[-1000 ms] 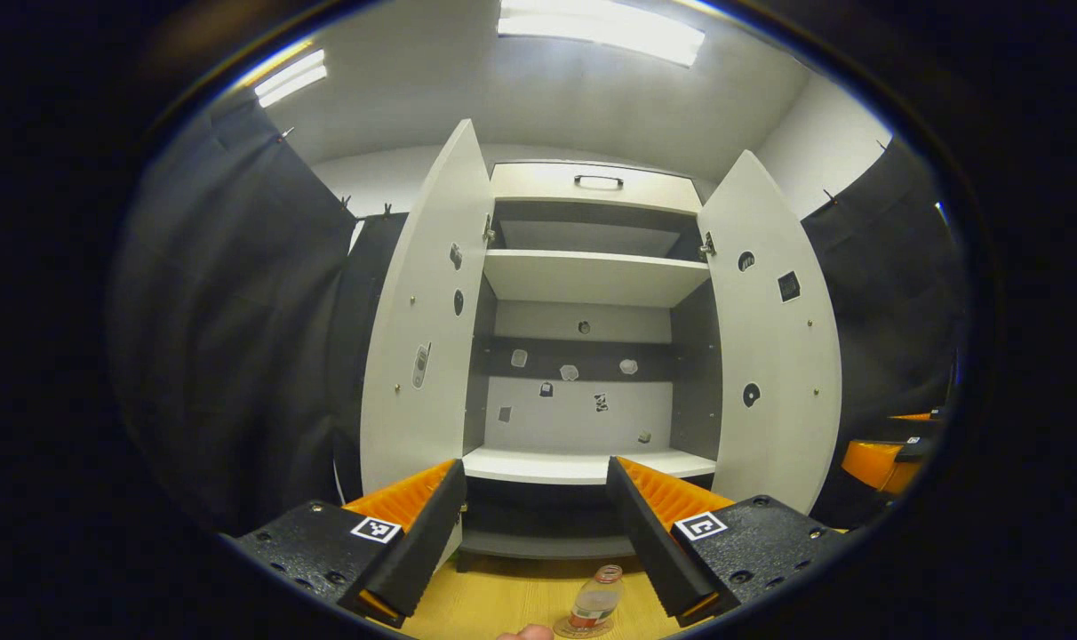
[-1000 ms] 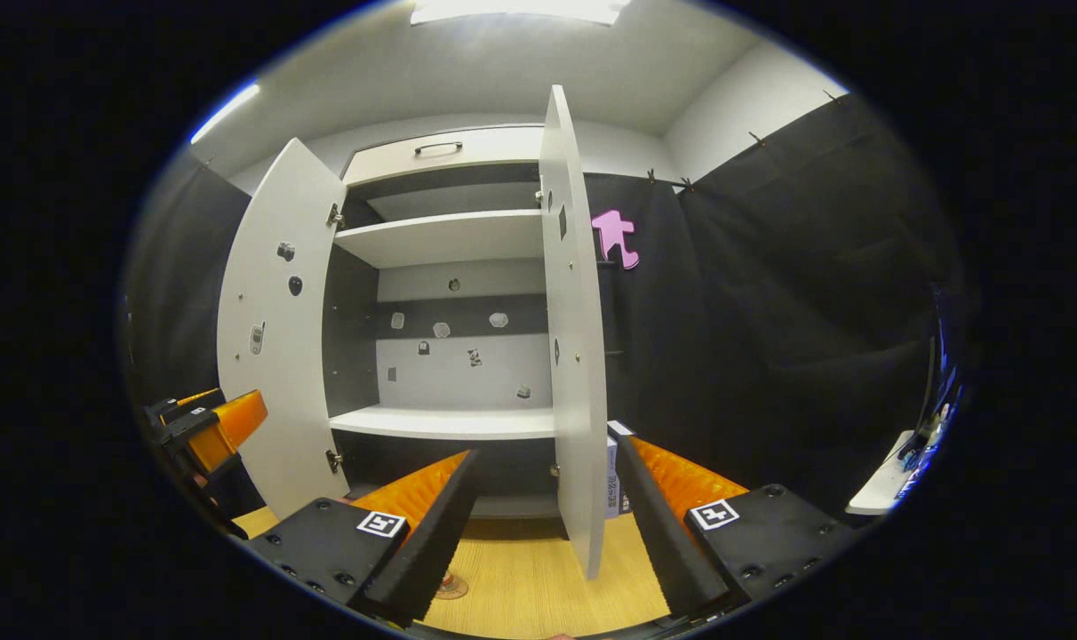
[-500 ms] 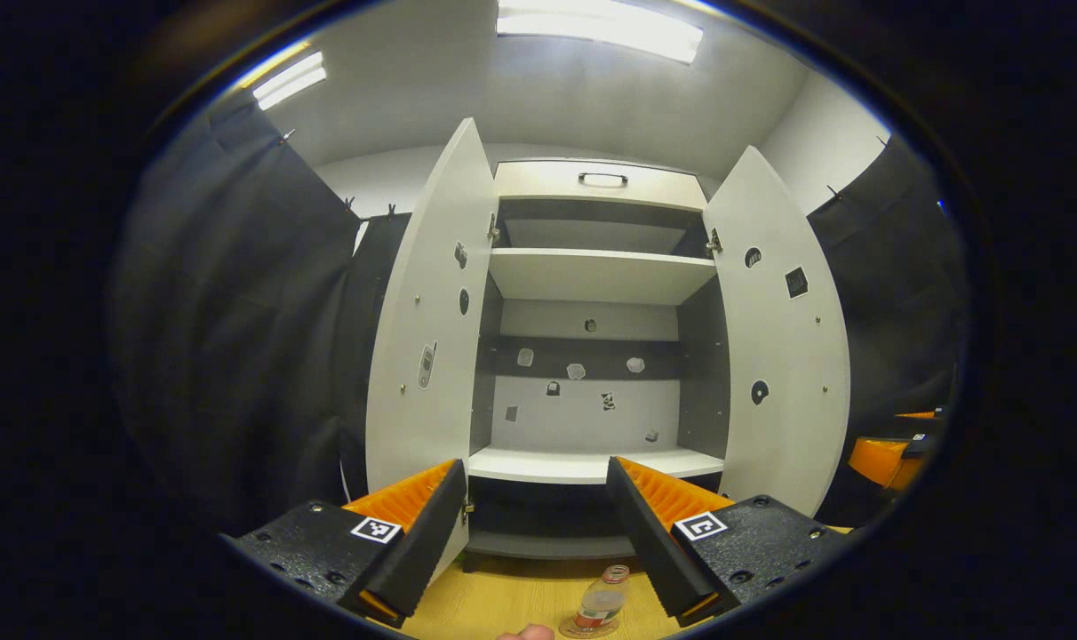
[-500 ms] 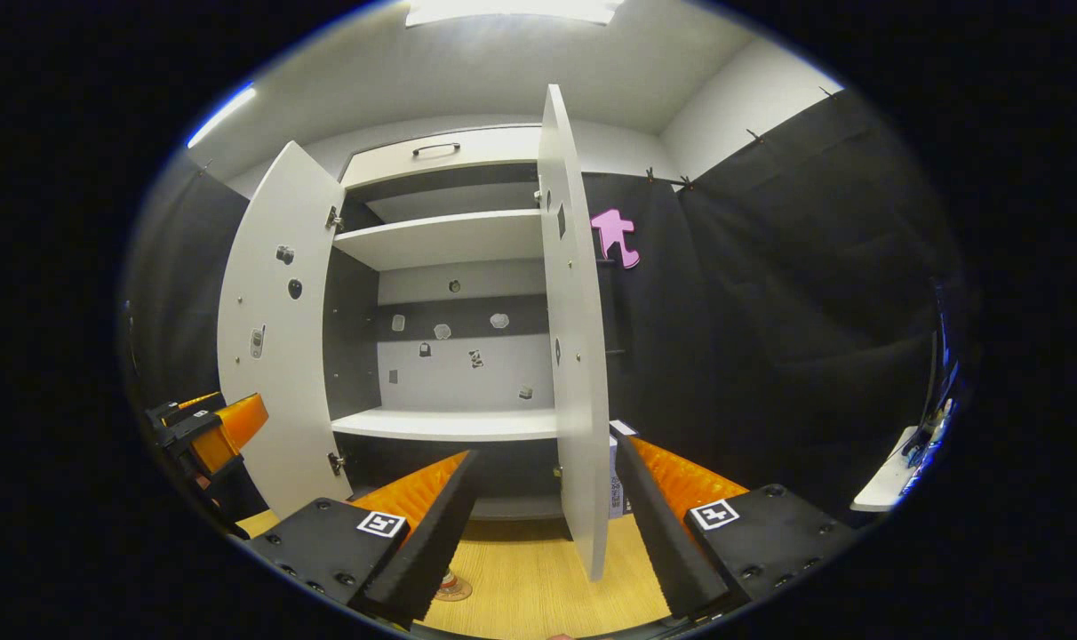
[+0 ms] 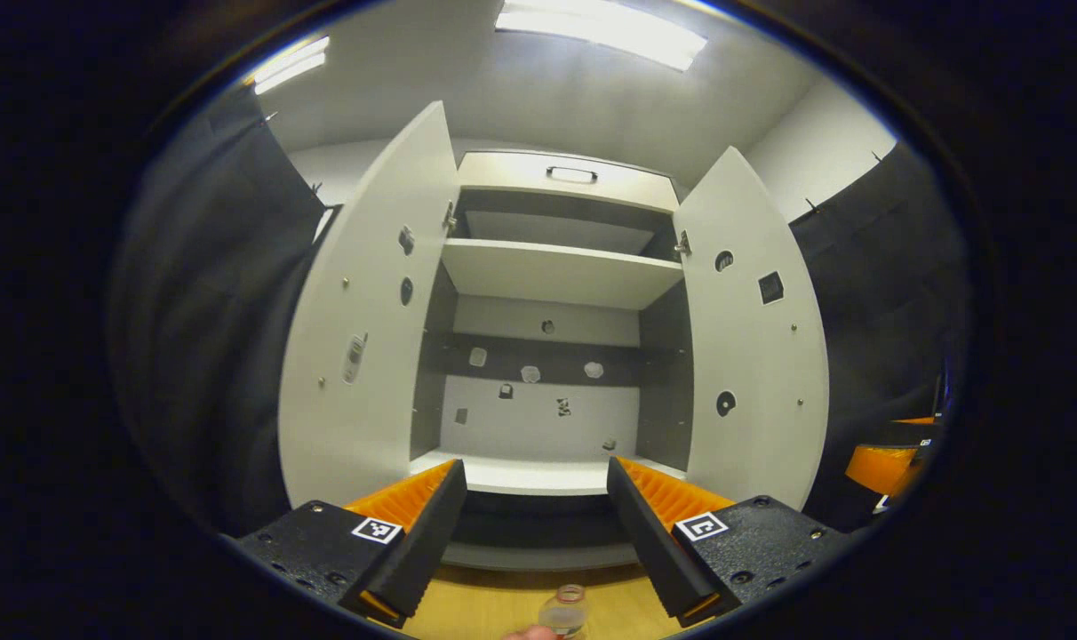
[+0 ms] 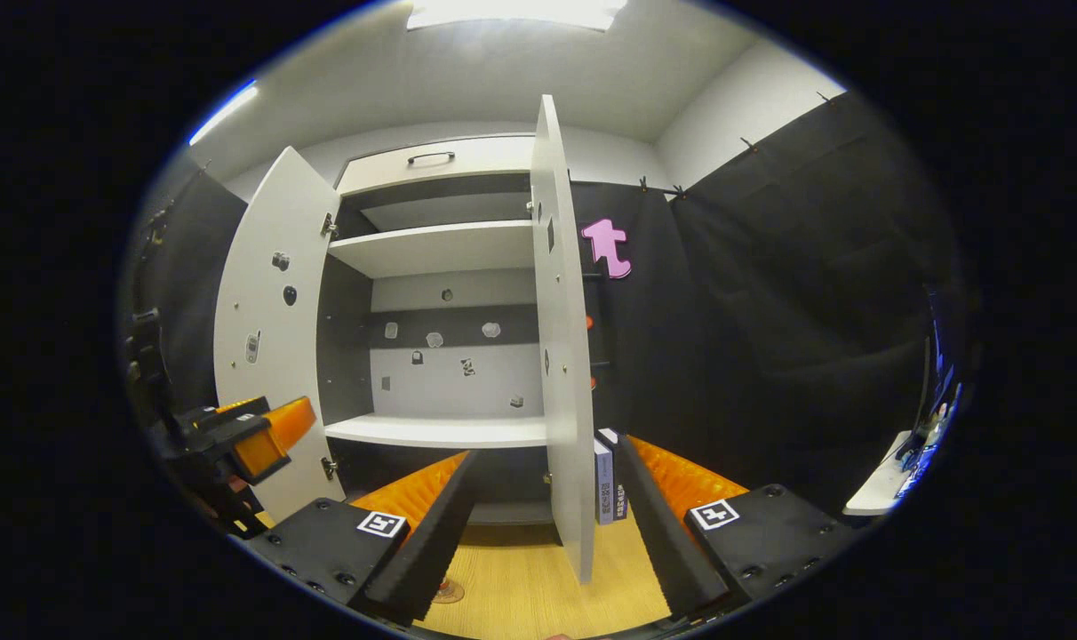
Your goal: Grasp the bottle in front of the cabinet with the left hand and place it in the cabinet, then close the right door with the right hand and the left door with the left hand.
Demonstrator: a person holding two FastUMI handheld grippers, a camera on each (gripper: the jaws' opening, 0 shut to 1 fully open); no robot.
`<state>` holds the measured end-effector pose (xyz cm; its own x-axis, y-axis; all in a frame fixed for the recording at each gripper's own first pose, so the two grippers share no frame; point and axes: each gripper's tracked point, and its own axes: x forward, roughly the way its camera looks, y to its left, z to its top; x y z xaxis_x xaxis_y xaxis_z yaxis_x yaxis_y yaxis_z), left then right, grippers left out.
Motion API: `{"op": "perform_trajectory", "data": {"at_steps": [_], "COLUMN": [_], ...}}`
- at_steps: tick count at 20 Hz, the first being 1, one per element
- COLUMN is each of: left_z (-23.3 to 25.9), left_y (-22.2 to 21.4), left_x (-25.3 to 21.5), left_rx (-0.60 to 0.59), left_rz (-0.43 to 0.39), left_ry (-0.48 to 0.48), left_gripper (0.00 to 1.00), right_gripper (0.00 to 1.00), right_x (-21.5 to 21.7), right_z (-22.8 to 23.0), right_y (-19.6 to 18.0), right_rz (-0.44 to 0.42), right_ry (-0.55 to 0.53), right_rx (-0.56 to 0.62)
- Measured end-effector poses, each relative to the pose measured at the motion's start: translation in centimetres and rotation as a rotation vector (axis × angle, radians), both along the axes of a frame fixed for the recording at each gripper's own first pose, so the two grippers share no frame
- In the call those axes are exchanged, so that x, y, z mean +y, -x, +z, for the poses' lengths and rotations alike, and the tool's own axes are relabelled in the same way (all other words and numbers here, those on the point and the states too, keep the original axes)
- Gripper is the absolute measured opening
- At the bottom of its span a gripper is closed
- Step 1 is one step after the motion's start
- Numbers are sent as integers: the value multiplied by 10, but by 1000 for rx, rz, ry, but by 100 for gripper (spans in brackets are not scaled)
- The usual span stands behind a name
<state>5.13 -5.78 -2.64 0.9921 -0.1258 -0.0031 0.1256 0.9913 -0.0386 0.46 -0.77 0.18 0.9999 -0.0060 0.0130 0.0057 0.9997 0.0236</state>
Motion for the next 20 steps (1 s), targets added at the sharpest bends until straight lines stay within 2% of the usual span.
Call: {"op": "perform_trajectory", "data": {"at_steps": [5, 11, 14, 17, 20], "left_z": [-108, -235, -281, -311, -323], "left_y": [-21, 2, 8, 12, 15], "left_x": [-28, -22, -19, -21, -12], "left_rx": [86, 270, 341, 397, 413], "left_rz": [-26, -1, -5, -12, 22], "left_ry": [-57, -52, -102, -83, -72], "left_gripper": [97, 97, 97, 97, 97], "right_gripper": [100, 100, 100, 100, 100], "right_x": [-9, -28, -25, -20, -14], "right_z": [2, -1, -9, -9, -9], "right_y": [13, 30, 34, 34, 36], "right_rz": [-30, -101, -97, -92, -84], "right_ry": [3, 47, 40, 46, 66], "right_rx": [0, 14, 39, 33, 21]}}
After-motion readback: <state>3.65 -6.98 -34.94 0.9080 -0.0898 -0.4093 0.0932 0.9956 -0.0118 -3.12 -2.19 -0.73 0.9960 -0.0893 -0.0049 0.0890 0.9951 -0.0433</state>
